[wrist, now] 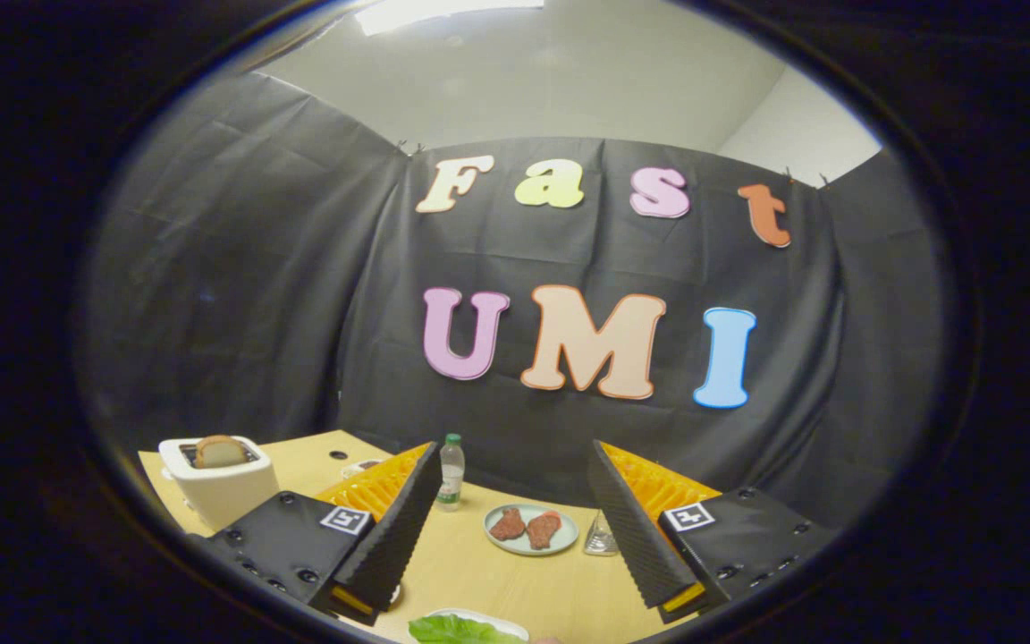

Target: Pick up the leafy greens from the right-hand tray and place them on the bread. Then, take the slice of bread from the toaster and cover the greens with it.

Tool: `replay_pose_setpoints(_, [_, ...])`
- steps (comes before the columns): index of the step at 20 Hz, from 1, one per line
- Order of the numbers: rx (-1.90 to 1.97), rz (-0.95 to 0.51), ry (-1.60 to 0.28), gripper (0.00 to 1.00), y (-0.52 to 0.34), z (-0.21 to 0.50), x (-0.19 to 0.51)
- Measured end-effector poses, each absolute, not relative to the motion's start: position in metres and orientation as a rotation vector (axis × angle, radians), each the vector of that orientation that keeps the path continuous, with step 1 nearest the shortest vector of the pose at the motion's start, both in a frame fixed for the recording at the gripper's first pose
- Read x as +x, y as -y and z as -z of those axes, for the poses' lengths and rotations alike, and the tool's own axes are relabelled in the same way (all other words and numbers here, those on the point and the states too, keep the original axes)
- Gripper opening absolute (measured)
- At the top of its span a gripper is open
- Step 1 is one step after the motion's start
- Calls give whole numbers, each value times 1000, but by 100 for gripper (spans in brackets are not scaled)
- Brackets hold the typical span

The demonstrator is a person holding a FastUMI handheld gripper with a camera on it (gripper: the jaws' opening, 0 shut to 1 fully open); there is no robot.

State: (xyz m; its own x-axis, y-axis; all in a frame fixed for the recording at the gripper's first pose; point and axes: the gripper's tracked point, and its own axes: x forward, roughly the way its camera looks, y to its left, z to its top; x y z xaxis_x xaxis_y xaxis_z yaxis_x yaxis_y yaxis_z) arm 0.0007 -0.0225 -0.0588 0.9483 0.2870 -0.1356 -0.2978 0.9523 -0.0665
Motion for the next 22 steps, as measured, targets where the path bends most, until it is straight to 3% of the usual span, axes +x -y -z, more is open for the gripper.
replay_pose_setpoints(22, [-267, -771, -539, 100, 12, 251, -50])
